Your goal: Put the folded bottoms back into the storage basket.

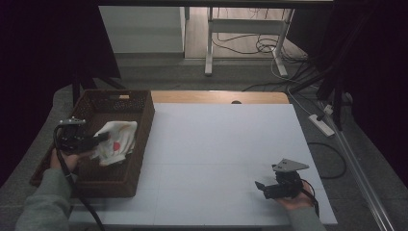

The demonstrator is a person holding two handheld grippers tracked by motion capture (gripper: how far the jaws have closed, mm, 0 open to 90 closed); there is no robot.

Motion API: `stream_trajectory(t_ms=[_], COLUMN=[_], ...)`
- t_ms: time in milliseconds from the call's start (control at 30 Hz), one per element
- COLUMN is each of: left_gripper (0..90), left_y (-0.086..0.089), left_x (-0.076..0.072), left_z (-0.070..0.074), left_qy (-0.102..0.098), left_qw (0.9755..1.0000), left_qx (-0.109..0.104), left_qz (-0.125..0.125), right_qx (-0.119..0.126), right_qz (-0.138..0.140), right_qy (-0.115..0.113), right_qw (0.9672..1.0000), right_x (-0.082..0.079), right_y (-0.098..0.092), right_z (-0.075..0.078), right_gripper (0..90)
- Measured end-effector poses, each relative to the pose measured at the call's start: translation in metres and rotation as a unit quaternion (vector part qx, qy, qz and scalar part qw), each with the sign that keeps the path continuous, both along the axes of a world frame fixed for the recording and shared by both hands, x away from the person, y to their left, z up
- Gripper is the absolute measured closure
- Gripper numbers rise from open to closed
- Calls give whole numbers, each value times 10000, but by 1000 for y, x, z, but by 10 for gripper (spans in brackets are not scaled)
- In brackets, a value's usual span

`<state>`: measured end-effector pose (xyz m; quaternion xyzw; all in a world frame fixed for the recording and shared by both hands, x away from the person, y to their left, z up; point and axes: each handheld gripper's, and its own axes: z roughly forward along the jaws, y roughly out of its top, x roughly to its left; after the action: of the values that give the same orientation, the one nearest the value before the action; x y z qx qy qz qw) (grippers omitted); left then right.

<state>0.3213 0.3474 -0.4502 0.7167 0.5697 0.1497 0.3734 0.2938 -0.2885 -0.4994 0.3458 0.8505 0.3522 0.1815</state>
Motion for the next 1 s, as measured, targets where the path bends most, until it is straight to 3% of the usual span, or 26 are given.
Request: stream_trajectory(t_ms=[533,1000], left_gripper=[706,453], left_y=[4,4], left_x=[12,8], left_z=[-7,-2], left_qy=[114,-58], left_qw=[9995,9974], left_qx=[219,543], left_qz=[192,461], right_qx=[-26,-14], right_qz=[-14,-14], right_qy=[11,17], right_qw=[10000,10000], right_x=[0,0], right_y=[-1,-1], right_z=[0,-1], right_gripper=[88,88])
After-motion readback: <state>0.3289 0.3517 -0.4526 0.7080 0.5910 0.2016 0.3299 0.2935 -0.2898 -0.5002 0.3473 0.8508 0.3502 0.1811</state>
